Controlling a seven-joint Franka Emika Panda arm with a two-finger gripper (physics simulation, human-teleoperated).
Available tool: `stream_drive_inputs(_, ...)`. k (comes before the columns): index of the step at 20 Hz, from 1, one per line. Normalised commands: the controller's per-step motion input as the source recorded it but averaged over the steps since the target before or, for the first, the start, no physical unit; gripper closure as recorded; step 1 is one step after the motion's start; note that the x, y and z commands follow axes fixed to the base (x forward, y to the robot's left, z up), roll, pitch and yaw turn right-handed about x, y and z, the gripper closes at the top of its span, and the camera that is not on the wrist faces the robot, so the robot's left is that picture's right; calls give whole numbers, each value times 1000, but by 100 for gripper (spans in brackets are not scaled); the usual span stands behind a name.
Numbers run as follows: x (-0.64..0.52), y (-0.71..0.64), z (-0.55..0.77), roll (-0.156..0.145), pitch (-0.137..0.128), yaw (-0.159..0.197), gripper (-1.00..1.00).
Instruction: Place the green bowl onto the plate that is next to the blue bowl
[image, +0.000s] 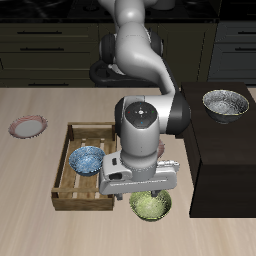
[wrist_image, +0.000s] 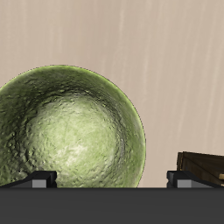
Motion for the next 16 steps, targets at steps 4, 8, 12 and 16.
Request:
stream_drive_inputs(4, 28, -32, -395, -6, 47, 15, -100)
stream_drive_inputs(8, 11, -27, -441, 26, 71, -29, -100)
stream_drive_inputs(12, 12, -28, -511, 53, 86, -40, -100)
stream_drive_inputs(16, 134, -132, -349, -30, 39, 6, 100)
